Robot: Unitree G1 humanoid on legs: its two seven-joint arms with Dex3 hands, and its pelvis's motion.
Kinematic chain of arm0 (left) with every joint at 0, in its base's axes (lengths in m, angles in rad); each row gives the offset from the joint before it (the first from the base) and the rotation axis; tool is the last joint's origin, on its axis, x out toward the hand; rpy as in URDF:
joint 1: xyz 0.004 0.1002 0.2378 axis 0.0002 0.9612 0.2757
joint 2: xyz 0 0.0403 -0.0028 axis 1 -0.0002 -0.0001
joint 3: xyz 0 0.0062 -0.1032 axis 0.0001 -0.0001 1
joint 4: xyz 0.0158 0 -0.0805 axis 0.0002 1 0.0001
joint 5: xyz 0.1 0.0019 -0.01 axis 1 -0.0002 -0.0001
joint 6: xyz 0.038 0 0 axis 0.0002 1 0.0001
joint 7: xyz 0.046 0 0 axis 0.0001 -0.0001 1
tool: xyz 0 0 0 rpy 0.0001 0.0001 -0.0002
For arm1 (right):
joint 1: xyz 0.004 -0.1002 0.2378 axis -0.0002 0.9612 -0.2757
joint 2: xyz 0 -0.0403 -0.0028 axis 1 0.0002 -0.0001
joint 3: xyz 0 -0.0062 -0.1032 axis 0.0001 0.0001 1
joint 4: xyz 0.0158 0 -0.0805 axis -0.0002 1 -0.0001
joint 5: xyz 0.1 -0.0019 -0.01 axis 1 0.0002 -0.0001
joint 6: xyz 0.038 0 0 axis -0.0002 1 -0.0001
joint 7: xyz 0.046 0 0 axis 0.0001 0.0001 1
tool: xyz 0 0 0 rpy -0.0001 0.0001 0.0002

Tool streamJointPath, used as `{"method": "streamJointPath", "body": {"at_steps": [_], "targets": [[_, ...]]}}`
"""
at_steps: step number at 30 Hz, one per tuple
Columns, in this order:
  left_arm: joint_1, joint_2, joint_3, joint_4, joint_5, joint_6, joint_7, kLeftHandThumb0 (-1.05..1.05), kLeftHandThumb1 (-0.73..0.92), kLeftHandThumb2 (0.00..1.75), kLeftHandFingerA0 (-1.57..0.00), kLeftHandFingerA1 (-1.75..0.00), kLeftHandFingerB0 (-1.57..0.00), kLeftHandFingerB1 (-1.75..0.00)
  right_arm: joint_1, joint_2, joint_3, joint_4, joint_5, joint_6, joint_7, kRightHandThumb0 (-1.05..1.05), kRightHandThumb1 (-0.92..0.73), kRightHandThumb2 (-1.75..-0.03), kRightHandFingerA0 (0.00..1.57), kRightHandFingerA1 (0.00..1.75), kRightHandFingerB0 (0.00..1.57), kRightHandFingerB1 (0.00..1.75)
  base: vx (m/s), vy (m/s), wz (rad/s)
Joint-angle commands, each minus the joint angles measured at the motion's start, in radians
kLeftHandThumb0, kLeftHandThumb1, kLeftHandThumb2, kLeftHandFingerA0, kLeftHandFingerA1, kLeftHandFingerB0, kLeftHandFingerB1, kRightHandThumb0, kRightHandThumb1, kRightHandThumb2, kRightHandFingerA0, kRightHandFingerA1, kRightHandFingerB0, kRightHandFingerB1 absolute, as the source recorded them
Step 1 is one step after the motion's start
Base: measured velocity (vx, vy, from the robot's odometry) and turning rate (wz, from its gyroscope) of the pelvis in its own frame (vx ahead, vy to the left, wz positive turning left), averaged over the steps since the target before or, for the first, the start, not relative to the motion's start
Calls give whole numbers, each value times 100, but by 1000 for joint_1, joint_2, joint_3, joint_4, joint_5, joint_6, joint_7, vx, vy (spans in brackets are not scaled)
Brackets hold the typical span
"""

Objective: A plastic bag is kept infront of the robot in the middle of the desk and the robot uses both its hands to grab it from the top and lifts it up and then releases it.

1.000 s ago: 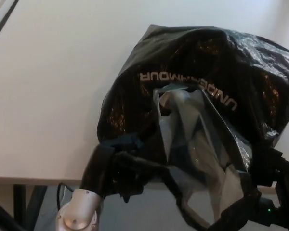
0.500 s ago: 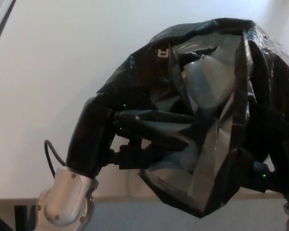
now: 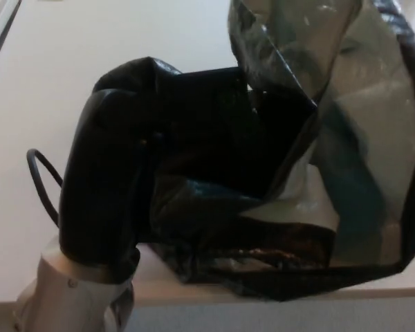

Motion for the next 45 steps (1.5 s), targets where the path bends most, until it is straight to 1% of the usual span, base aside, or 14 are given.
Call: {"method": "streamJointPath", "body": {"at_steps": [1, 3, 4, 6, 12, 14, 22, 23, 24, 26, 31, 32, 37, 45], "targets": [[-38, -89, -112, -99, 215, -113, 117, -54, 48, 58, -114, -175, -88, -152, -116, 22, -34, -128, 133, 232, 40, -65, -68, -67, 128, 167, 111, 153, 0, 0, 0], [-17, -120, -151, -96, 244, -126, 151, -52, 48, 59, -111, -175, -86, -152, -118, 26, -33, -135, 115, 223, 44, -65, -68, -68, 127, 168, 110, 155, 0, 0, 0], [-12, -110, -142, -73, 251, -180, 156, -53, 37, 87, -136, -144, -95, -115, -114, 29, -33, -138, 105, 208, 45, -64, -71, -66, 128, 167, 110, 152, 0, 0, 0], [21, -68, -124, -93, 242, -206, 121, -56, 52, 59, -104, -148, -102, -74, -109, 36, -28, -145, 33, 163, 32, -71, -51, -99, 154, 158, 120, 139, 0, 0, 0], [17, 61, -31, -144, -62, -209, -56, -45, 58, 58, -98, -146, -92, -59, -107, 81, 1, -106, -132, -5, -15, -72, -53, -102, 152, 156, 117, 139, 0, 0, 0], [-22, 102, 26, -143, -40, -191, -73, -48, 55, 61, -102, -157, -92, -90, -109, 90, 9, -98, -213, -46, -43, -68, -80, -66, 130, 170, 100, 166, 0, 0, 0], [-18, -2, -51, -29, 74, -335, 65, -51, 52, 58, -86, -140, -77, -60, -145, 74, 16, -28, -279, -97, -19, -65, -72, -74, 134, 162, 110, 163, 0, 0, 0], [-75, 73, 27, 9, -22, -352, -24, -46, 54, 60, -85, -143, -77, -54, -155, 64, 13, -8, -279, -98, -8, -64, -52, -104, 152, 148, 125, 137, 0, 0, 0], [-149, 139, 93, 9, -103, -272, -98, -50, 50, 61, -107, -162, -83, -123, -165, 53, 10, 18, -257, -99, 14, -67, -77, -67, 136, 148, 107, 150, 0, 0, 0], [-245, 179, 152, -6, -145, -109, -127, -51, 48, 60, -111, -167, -94, -136, -178, 34, 3, 65, -228, -93, 45, -65, -76, -67, 133, 152, 106, 149, 0, 0, 0], [-425, 288, 277, 148, -188, -8, -172, -40, 32, 78, -139, -148, -108, -130, -276, -25, -48, 213, -194, -57, 96, -56, -77, -65, 127, 142, 103, 133, 0, 0, 0], [-453, 307, 300, 198, -214, -3, -186, -36, 49, 55, -111, -172, -94, -150, -299, -36, -57, 245, -176, -58, 112, -52, -77, -65, 126, 140, 100, 132, 0, 0, 0], [-561, 402, 348, 400, -189, -4, -224, -24, 52, 56, -103, -175, -83, -173, -419, -120, -68, 435, -243, -107, 127, -39, -79, -67, 87, 170, 76, 136, 0, 0, 0], [-678, 538, 414, 924, -45, -206, -133, -9, 63, 54, -82, -175, -66, -175, -717, -266, -57, 1065, -342, -256, 30, -35, -79, -68, 85, 149, 72, 118, 0, 0, 0]]}}
